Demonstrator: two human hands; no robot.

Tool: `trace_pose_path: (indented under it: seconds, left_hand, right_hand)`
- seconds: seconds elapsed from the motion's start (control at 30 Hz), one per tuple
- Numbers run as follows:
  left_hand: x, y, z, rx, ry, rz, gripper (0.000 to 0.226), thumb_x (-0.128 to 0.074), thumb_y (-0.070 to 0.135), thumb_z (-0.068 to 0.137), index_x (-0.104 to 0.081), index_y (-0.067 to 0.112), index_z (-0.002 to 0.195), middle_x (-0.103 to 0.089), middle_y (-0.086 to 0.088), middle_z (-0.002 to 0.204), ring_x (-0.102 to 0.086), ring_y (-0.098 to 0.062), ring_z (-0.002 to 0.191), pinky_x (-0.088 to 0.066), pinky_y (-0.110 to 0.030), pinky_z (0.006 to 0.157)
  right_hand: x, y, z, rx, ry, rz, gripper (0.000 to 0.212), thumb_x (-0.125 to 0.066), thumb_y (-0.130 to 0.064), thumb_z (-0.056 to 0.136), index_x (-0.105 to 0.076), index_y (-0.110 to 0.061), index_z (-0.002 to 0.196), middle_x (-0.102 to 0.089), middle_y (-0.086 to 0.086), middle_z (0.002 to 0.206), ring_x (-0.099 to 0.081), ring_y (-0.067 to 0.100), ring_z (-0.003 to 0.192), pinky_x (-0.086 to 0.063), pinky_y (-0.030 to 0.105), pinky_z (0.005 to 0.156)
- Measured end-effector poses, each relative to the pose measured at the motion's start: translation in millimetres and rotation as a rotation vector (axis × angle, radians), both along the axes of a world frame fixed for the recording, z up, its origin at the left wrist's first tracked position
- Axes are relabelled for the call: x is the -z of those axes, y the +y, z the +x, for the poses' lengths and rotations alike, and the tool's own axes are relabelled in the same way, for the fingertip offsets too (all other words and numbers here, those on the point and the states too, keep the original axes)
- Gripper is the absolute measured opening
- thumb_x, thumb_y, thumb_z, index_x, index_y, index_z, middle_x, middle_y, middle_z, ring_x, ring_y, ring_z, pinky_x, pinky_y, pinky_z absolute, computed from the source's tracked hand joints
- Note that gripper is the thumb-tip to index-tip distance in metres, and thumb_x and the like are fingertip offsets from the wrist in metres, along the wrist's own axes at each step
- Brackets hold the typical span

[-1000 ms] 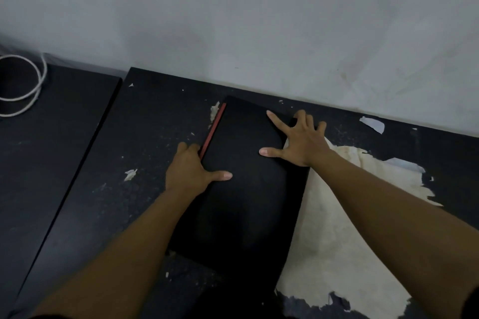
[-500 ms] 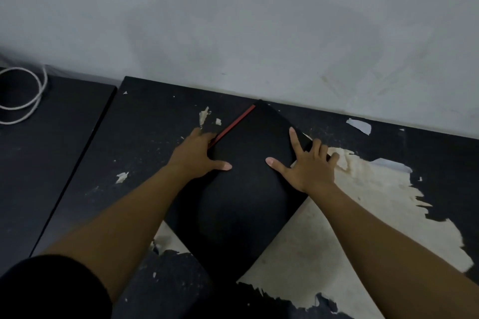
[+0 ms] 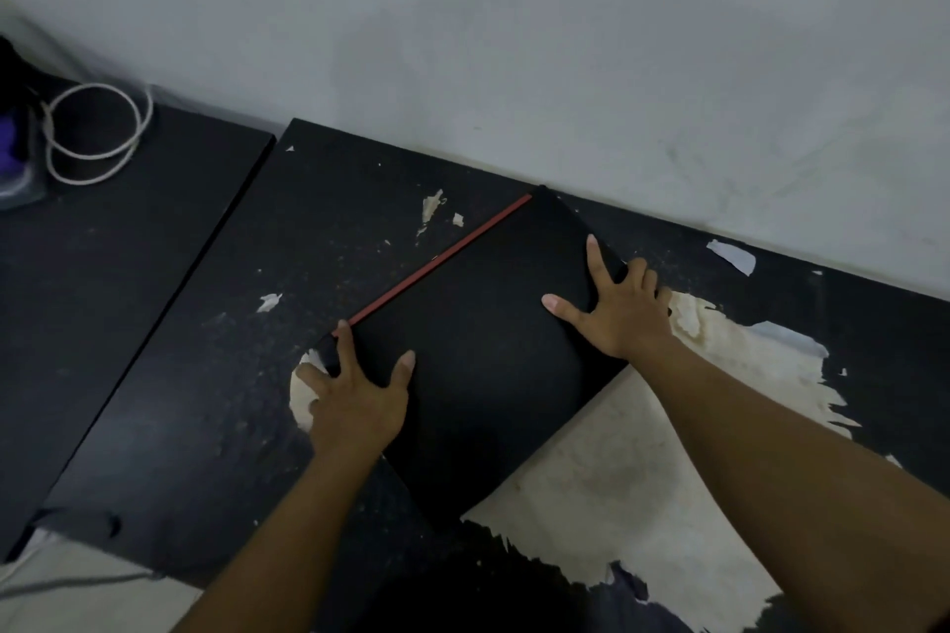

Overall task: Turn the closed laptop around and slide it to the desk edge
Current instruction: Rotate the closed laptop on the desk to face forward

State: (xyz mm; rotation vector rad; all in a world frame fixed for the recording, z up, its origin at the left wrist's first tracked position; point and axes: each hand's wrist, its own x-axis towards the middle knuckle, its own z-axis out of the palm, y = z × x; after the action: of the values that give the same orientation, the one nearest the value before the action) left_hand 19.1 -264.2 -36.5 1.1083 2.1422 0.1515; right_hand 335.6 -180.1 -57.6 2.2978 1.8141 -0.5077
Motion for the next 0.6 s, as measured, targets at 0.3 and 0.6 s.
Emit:
trace_pose_path:
  seconds: [0.3,0.6]
  left_hand:
    - [-2,11,23,-0.002,0.091,0.018,0.113,-0.040,0.089,0.077,0.013,0.032,0.159,0.002,-0.027,0.159,-0.046,-0.048,0.128,-0.043,-0.053,0.100]
    - [-2,29,9,0.122,0.145,0.111,0.123,-0.050,0.098,0.058,-0.006,0.037,0.156,-0.016,-0.024,0.149,-0.055,-0.047,0.115,-0.051,-0.053,0.090]
  right_hand:
    - [-5,-2,2,0.004,0.012,-0.011,0.114,-0.011,-0.108,0.058,0.023,-0.052,0.151,-0.019,0.029,0.151,-0.023,0.044,0.136,-0.021,0.059,0.111]
    - [0,-55,-1,0.210,0.077,0.053,0.111,-0.018,-0.108,0.058,0.020,-0.058,0.150,-0.025,0.029,0.144,-0.025,0.045,0.134,-0.021,0.060,0.107]
